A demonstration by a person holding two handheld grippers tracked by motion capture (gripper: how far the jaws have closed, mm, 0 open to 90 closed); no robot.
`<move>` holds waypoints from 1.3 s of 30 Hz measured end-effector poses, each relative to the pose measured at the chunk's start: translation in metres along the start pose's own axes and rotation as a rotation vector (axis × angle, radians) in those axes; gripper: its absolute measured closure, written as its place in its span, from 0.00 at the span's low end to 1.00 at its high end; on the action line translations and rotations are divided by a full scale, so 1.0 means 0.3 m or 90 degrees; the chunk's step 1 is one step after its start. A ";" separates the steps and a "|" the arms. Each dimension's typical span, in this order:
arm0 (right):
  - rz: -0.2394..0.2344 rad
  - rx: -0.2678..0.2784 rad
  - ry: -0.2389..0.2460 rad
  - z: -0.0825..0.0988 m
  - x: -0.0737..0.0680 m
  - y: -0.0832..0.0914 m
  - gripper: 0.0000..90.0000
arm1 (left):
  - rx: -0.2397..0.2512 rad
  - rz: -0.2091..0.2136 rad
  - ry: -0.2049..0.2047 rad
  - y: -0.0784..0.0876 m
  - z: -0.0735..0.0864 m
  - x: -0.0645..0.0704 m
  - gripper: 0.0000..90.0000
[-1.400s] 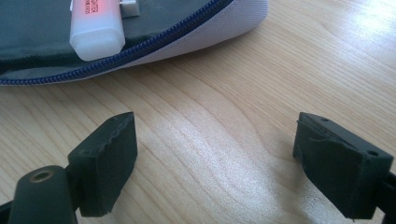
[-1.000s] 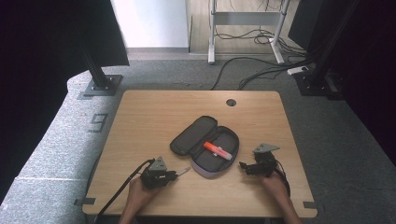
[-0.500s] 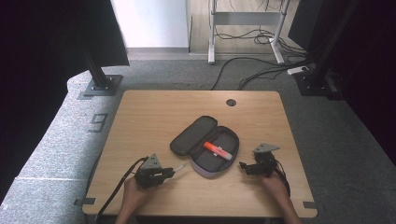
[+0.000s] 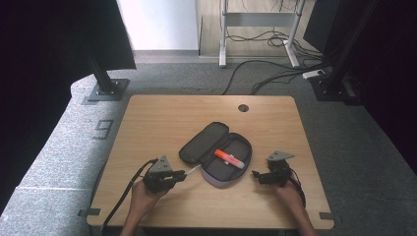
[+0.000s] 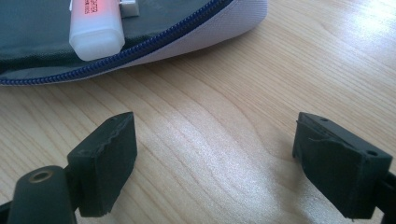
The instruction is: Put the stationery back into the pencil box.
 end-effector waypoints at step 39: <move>-0.001 0.000 -0.001 0.000 0.000 0.000 0.15 | 0.027 0.014 -0.028 -0.188 -0.284 -0.112 0.89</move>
Point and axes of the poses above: each handheld gripper's, and its own axes: y roughly backward along the jaws, z roughly out of its underside, x roughly to its right, the point moved 2 cm from there along -y, roughly forward along the jaws, and after that the axes turned 15 degrees about -y, right-handed, at the moved point
